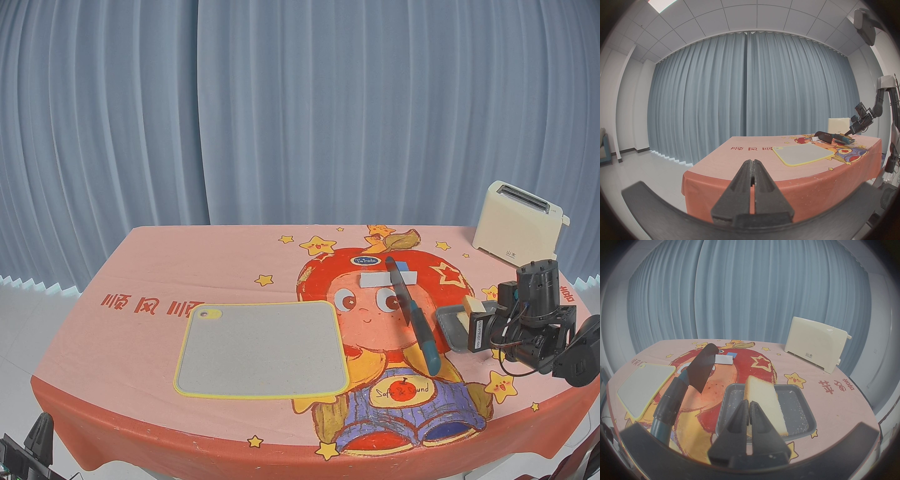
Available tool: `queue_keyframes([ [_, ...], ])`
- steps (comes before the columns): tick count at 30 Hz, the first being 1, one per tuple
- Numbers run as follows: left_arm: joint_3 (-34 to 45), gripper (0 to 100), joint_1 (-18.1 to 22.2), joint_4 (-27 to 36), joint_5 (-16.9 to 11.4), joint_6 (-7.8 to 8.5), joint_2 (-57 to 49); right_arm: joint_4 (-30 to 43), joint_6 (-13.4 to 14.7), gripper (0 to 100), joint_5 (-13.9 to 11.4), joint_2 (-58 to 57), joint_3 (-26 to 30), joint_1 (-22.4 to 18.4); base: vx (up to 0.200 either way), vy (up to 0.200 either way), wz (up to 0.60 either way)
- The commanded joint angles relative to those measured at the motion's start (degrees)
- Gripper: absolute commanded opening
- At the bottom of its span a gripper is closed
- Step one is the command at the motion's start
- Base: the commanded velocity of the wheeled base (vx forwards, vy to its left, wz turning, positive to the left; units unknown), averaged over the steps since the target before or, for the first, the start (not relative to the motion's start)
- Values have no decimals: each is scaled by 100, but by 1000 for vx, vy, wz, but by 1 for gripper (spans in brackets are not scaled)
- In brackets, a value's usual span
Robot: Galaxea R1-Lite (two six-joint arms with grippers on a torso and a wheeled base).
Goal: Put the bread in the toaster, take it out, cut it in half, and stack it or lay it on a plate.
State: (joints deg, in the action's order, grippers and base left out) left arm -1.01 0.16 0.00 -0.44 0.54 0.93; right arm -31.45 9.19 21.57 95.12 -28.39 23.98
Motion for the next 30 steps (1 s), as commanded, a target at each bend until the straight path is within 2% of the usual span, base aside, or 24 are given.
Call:
queue_keyframes([
  [1,101,0,2,0,0,-1,-93,-1,-14,0,6,15,0,2,0,0,0],
  [4,101,0,2,0,0,-1,-93,-1,-23,0,-3,15,-8,2,0,0,0],
  [10,101,0,2,0,0,-1,-93,-1,-242,0,6,24,18,2,0,0,0],
  [30,101,0,2,0,0,-1,-93,-19,-225,0,14,129,35,2,0,0,0],
])
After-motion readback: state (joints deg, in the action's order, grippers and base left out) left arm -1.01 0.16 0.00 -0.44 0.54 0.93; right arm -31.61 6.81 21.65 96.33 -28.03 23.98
